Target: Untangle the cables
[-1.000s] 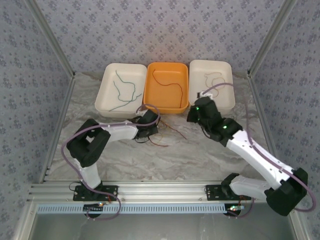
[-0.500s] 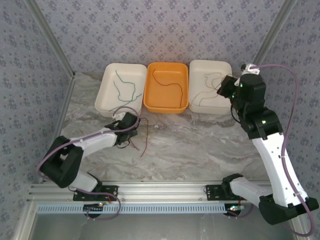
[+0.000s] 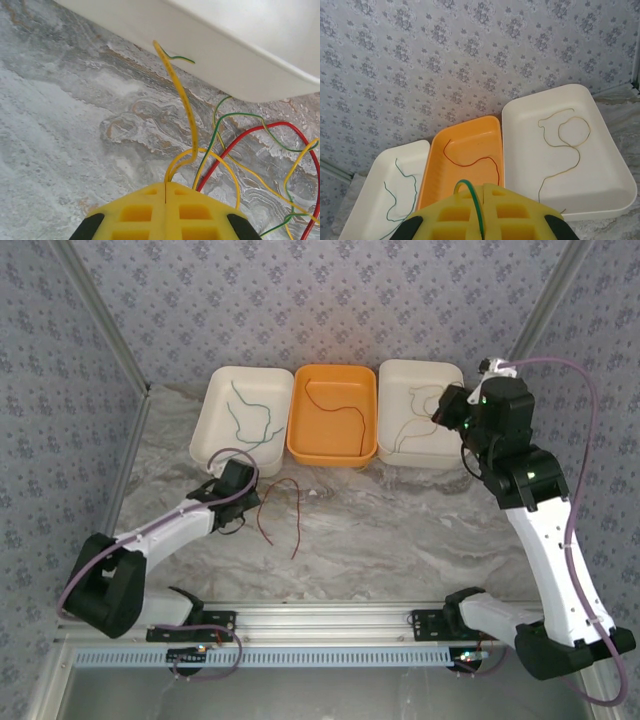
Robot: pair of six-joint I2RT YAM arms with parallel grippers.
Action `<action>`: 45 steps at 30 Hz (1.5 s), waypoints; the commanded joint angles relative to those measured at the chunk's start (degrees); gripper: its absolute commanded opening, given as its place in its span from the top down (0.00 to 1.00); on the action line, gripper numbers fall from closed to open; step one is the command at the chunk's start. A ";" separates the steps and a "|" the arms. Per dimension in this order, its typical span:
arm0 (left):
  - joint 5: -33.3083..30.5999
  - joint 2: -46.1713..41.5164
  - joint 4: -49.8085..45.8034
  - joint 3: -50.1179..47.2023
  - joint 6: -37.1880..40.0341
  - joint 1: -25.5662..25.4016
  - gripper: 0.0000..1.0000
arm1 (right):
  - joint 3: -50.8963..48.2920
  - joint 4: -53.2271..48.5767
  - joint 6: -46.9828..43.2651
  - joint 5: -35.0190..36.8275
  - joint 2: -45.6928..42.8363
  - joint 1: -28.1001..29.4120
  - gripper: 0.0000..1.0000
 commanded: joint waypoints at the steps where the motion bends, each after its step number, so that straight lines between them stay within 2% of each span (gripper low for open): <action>1: 0.10 -3.49 -2.79 -1.37 1.31 3.02 1.00 | 5.82 -2.00 -1.00 2.89 -0.55 -1.13 1.00; 7: 3.45 -9.11 -5.39 -4.25 4.01 12.29 1.00 | 13.82 -5.47 -0.88 5.62 0.97 -5.46 1.00; 14: 9.44 -14.45 -7.32 -5.20 7.93 22.42 1.00 | 18.73 -6.57 -0.27 2.36 2.52 -12.30 1.00; 18: 11.74 -14.36 -8.50 -4.35 9.43 25.41 1.00 | 18.32 -6.65 0.22 1.23 2.43 -14.20 1.00; 21: 12.62 -14.41 -8.75 -4.30 10.14 27.21 0.93 | 18.17 -6.44 0.40 0.57 2.47 -15.60 1.00; 23: 13.99 -14.34 -8.50 -4.50 10.62 28.92 0.95 | 18.53 -6.01 0.55 -1.20 2.77 -16.64 1.00; 24: 15.34 -14.31 -8.14 -4.65 10.86 29.73 1.00 | 19.04 -5.82 0.53 -1.87 3.14 -16.87 1.00; 26: 18.00 -14.16 -6.95 -4.71 11.32 30.03 1.00 | 19.35 -5.66 0.70 -4.54 3.52 -16.94 1.00; 30: 27.90 -13.30 -2.43 -4.52 10.53 28.84 1.00 | 19.27 -5.08 0.83 -9.85 3.55 -15.45 1.00; 32: 30.03 -12.79 0.05 -4.22 10.05 26.08 0.92 | 19.50 -4.72 0.70 -10.86 3.10 -14.28 1.00; 35: 31.63 -9.91 2.19 -1.95 9.48 20.10 0.73 | 21.72 -4.83 0.70 -12.81 3.17 -12.54 1.00; 37: 30.48 -7.78 2.91 -0.41 8.64 15.83 0.50 | 23.50 -4.84 0.53 -13.03 3.35 -10.21 1.00; 39: 28.88 -6.16 3.00 0.90 7.45 13.21 0.35 | 25.08 -4.72 0.66 -13.08 3.48 -8.09 1.00; 42: 26.69 -7.39 3.35 1.33 5.55 11.13 0.25 | 27.51 -4.45 0.99 -14.66 4.86 -4.19 1.00; 45: 23.65 -13.16 3.11 0.91 4.30 9.90 0.25 | 28.21 -3.48 1.20 -17.81 7.26 0.32 1.00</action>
